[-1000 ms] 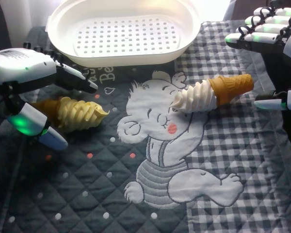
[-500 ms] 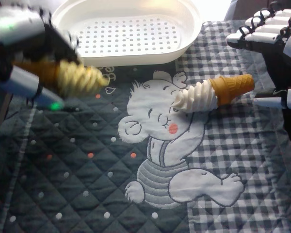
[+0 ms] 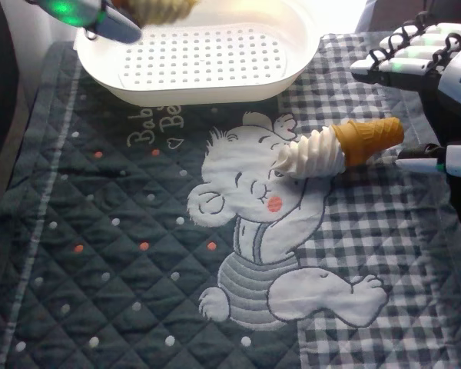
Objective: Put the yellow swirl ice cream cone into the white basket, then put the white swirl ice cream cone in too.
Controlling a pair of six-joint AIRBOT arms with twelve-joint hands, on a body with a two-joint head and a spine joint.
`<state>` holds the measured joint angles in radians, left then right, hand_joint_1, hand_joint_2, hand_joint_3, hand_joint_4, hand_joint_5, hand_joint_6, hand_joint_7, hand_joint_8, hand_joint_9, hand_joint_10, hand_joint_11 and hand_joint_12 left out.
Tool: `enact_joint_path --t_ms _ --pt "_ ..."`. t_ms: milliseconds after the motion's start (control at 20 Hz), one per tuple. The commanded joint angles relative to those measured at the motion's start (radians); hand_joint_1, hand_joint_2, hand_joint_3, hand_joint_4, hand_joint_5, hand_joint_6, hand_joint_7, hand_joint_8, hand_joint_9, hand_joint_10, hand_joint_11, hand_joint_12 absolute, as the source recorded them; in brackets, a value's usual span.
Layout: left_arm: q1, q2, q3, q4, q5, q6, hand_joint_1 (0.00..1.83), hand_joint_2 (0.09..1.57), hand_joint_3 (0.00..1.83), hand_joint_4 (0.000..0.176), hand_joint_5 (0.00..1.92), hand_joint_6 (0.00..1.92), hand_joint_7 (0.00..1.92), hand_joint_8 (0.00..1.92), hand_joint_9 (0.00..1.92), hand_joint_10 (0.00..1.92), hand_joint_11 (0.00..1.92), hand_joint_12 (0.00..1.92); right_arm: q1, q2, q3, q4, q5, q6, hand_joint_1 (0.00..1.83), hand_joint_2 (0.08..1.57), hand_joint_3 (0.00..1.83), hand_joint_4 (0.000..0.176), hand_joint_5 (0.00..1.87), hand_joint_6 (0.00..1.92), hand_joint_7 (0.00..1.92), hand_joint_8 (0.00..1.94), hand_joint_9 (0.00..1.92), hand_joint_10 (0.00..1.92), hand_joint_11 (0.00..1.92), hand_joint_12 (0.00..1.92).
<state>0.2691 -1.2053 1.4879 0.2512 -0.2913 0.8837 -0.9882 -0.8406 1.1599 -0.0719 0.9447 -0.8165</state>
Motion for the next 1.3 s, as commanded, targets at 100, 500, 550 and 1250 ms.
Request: enact_joint_path --t_ms 100,500,550,1250 --pt "-0.035 -0.09 0.114 -0.015 0.034 -0.003 1.22 0.97 0.0 0.0 1.46 0.06 0.86 1.49 0.98 1.92 1.1 1.92 0.014 0.001 0.013 0.026 0.119 -0.004 0.94 1.02 0.0 0.006 0.39 0.0 0.45 0.01 0.37 0.01 0.33 0.03" --pt "-0.01 -0.295 0.359 -0.018 0.231 -0.002 0.98 0.93 0.0 0.05 0.55 0.02 0.8 0.25 0.68 0.98 0.42 1.54 0.015 -0.03 0.034 0.02 0.128 -0.003 0.87 1.06 0.01 0.023 0.41 0.0 0.48 0.01 0.4 0.01 0.31 0.02" --pt "-0.005 -0.308 0.375 -0.013 0.248 -0.002 0.91 0.92 0.0 0.098 0.4 0.0 0.72 0.08 0.61 0.81 0.34 1.48 0.015 -0.031 0.034 0.02 0.13 -0.003 0.84 1.07 0.01 0.032 0.4 0.0 0.47 0.0 0.39 0.0 0.28 0.0" --pt "0.051 0.111 -0.17 0.062 -0.264 -0.018 0.7 0.78 0.0 0.176 0.0 0.0 0.05 0.0 0.15 0.0 0.0 0.72 0.085 0.003 0.047 0.054 0.358 0.054 0.84 1.0 0.0 0.025 0.28 0.0 0.31 0.0 0.25 0.01 0.2 0.02"
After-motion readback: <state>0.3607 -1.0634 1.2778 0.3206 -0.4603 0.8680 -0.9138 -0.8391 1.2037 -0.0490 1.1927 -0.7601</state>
